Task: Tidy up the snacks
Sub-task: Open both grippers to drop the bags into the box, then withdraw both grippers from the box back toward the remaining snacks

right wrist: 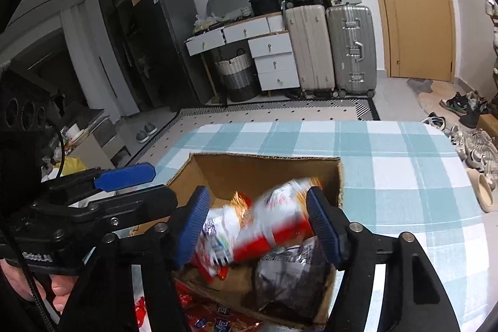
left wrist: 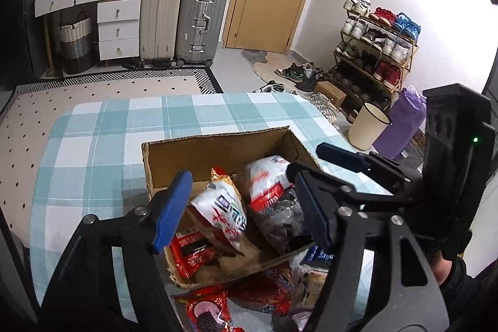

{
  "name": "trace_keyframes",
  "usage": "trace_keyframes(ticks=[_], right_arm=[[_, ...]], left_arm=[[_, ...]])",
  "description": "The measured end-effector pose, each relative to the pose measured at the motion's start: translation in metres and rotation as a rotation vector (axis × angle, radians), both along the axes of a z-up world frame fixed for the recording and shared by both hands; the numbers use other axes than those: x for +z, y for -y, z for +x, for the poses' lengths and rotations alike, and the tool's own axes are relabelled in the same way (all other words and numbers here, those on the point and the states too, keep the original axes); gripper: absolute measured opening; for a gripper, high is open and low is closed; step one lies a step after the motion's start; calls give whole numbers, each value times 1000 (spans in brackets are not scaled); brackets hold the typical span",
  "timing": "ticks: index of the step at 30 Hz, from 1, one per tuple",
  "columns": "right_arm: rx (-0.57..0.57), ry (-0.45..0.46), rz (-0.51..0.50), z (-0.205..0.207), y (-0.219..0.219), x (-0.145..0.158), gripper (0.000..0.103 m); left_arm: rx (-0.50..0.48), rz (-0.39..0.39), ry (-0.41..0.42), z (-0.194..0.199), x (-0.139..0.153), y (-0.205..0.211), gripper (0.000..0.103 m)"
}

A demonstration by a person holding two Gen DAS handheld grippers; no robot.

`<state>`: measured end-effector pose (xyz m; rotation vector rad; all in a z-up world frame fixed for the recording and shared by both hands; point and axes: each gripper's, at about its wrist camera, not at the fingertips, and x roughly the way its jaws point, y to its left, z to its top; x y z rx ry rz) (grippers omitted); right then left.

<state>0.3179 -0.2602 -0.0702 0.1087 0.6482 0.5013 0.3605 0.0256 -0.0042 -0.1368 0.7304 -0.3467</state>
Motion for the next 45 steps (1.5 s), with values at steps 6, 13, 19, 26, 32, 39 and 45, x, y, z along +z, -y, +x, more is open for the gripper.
trace_keyframes(ticks=[6, 13, 19, 26, 32, 39, 45], right_arm=[[-17, 25, 5, -11, 8, 10, 67], [-26, 42, 7, -25, 15, 21, 67], [-35, 63, 7, -38, 18, 30, 73], [-41, 88, 22, -59, 24, 40, 76], [-56, 98, 34, -81, 31, 47, 76], [-59, 117, 35, -111, 33, 53, 84], [-58, 131, 32, -136, 33, 55, 87]], left_arm=[[12, 6, 9, -9, 3, -3, 68], [18, 17, 21, -21, 10, 0, 71], [28, 31, 32, -35, 17, 0, 76], [52, 39, 49, -58, 28, -4, 79], [72, 55, 64, -79, 35, -9, 81], [109, 67, 65, -107, 39, -13, 82], [141, 68, 66, -130, 39, -17, 85]])
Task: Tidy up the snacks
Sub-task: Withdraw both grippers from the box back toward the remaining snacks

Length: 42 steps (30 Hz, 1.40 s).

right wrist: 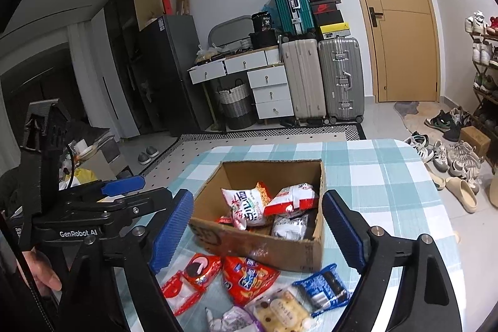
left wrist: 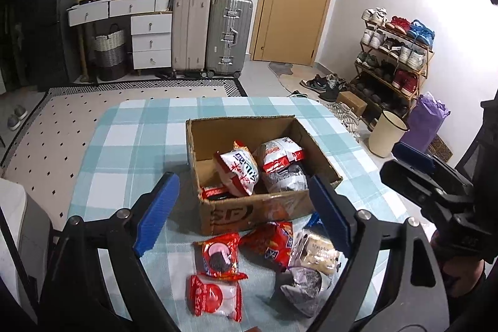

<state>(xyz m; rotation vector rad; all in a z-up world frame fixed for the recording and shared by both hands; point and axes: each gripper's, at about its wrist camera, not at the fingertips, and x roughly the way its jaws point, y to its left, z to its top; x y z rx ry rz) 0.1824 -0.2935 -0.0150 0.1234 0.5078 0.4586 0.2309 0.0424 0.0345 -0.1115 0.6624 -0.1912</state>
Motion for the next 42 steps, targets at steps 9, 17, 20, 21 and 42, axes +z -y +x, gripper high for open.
trace_keyframes(ticks=[9, 17, 20, 21, 42], right_arm=[[-3, -10, 33, -29, 7, -9, 90], [-18, -29, 52, -51, 16, -21, 91], [-19, -35, 50, -59, 18, -25, 91], [-18, -38, 50, -62, 18, -28, 91], [84, -88, 16, -102, -11, -82, 91]], left_arm=[[32, -14, -27, -34, -17, -9, 90], [59, 0, -21, -56, -31, -8, 100], [65, 6, -24, -60, -35, -7, 101], [65, 6, -26, -62, -37, -7, 101], [132, 11, -89, -93, -99, -22, 102]])
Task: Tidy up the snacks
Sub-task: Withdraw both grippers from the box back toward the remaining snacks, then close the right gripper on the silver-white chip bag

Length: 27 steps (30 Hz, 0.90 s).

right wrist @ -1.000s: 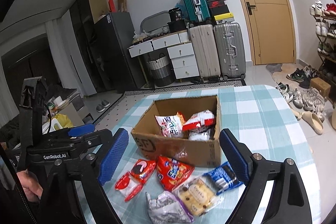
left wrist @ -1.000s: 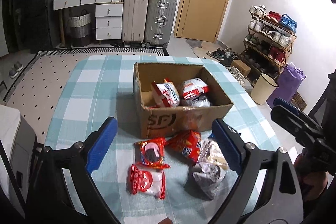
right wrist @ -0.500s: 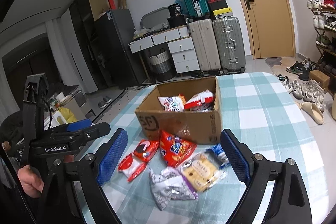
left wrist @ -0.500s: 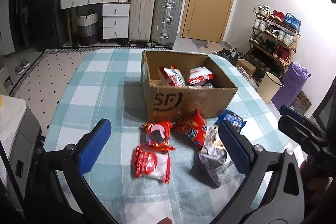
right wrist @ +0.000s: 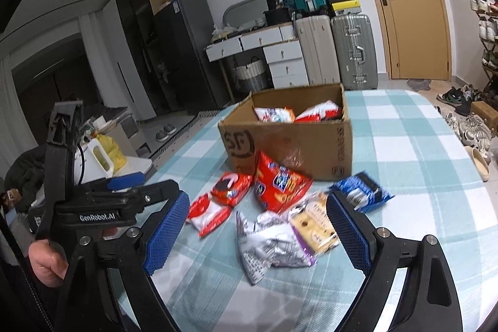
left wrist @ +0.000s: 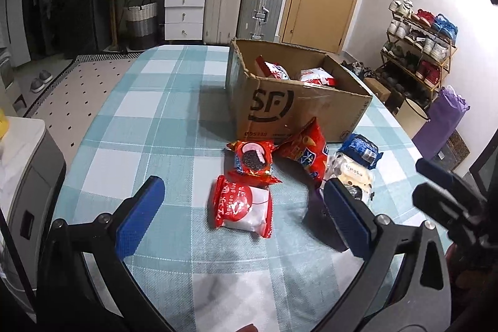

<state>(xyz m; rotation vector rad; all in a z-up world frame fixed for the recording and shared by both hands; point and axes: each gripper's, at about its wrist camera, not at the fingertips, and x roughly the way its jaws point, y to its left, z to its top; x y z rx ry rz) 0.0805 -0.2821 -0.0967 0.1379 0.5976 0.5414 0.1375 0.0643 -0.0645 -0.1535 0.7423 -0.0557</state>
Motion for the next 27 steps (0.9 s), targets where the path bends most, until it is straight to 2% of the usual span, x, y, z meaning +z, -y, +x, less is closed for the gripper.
trace_keyframes(ticks=[16, 27], right_arm=[[27, -103, -30, 13, -15, -45, 91], [34, -177, -75, 32, -29, -70, 86]], left_arm=[[13, -35, -6, 2, -12, -12, 102], [11, -57, -8, 5, -18, -17, 102]])
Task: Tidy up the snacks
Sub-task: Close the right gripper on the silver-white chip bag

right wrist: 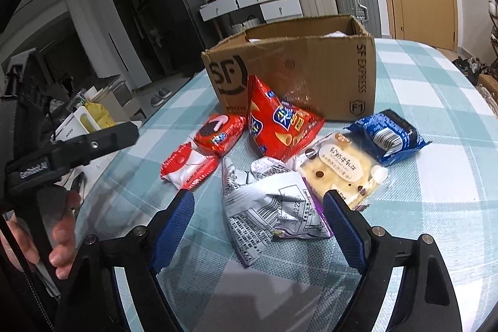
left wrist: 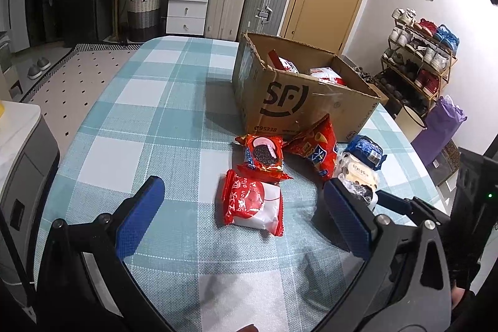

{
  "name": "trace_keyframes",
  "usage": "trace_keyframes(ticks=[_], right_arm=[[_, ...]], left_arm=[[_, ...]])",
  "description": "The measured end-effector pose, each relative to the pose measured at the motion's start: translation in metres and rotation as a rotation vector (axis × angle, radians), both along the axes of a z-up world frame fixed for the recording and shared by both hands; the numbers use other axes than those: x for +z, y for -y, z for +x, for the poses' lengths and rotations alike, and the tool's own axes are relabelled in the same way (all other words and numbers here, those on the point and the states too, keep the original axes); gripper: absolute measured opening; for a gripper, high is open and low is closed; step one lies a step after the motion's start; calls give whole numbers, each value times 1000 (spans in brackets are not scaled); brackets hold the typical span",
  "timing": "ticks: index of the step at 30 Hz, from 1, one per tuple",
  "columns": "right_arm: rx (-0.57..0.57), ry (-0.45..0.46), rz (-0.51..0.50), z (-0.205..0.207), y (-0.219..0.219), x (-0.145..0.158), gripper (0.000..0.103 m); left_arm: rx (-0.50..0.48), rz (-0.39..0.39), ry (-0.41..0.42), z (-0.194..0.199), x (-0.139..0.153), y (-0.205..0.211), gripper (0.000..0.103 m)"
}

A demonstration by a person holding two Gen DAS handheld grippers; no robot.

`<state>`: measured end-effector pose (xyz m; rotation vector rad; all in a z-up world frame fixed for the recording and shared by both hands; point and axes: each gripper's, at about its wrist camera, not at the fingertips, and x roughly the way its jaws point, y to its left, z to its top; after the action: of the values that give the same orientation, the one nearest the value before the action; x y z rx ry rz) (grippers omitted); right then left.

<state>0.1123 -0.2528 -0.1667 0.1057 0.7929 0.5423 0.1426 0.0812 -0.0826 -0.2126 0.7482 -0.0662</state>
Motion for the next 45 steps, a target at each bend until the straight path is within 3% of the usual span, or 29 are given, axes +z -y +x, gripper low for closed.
trace_keyframes(ticks=[8, 11, 16, 18, 21, 45], right_arm=[[3, -15, -19, 5, -6, -7, 80], [3, -37, -21, 9, -7, -10, 68], [3, -49, -27, 11, -8, -12, 59], [19, -50, -22, 11, -8, -12, 49], [19, -53, -6, 10, -6, -13, 46], [-19, 6, 48, -7, 18, 8, 45]], left_arm=[[-1, -8, -2, 2, -3, -2, 102], [1, -12, -6, 2, -5, -3, 102], [-1, -14, -10, 1, -8, -4, 102], [-2, -15, -12, 1, -8, -3, 102], [-4, -10, -12, 1, -8, -3, 102], [-25, 4, -78, 15, -22, 1, 102]])
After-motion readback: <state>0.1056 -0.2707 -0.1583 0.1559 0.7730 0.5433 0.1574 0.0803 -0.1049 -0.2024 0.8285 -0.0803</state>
